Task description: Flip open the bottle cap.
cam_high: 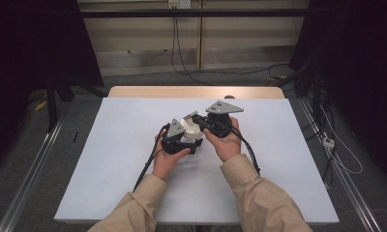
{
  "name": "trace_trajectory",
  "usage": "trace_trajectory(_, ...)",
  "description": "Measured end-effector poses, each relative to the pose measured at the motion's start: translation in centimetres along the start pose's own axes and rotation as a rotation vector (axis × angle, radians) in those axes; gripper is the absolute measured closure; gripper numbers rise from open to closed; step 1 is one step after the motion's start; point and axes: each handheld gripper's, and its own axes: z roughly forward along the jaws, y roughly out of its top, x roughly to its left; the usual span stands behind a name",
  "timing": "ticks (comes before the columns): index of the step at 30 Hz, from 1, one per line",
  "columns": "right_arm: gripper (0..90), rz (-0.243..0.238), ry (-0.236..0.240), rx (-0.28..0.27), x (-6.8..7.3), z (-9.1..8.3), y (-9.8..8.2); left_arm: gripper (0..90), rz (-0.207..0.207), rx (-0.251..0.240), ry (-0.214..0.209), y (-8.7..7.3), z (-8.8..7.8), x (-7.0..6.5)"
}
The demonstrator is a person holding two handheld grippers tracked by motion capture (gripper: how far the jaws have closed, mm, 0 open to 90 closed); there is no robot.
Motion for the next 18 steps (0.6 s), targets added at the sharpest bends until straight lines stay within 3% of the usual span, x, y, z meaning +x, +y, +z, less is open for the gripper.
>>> trace_trajectory(18,90.0,0.000,-0.016,-0.006,-0.35,0.91,0.52,18.8,-0.002,0.002,0.000,0.00,-0.01,0.01)
